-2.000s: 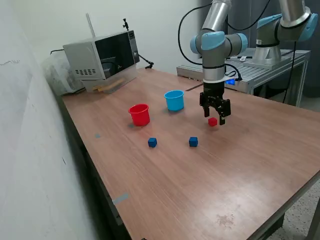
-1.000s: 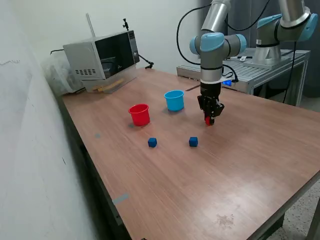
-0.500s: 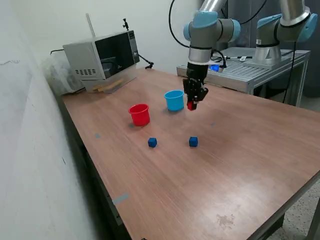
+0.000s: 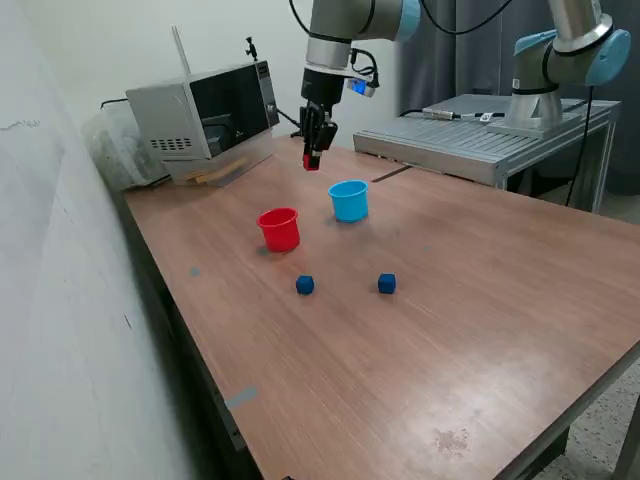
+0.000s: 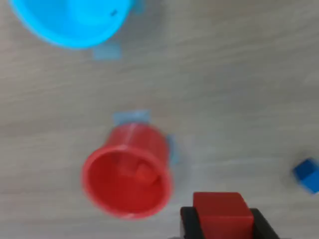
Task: Place red objects in the red bin, and blue objects in the blue bin.
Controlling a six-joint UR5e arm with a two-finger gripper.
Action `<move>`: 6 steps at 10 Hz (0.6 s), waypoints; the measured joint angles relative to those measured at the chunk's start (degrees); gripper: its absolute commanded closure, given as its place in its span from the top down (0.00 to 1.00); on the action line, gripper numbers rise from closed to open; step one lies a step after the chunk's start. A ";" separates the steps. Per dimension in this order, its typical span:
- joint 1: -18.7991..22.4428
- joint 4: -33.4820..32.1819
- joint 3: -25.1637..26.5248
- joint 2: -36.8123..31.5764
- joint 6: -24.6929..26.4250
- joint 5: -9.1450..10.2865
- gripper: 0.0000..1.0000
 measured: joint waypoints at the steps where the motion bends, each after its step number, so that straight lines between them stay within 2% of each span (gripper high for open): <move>1: -1.42 0.74 -1.96 1.18 -0.85 -0.01 0.00; 6: -4.21 1.93 -10.16 10.13 -3.24 0.04 0.00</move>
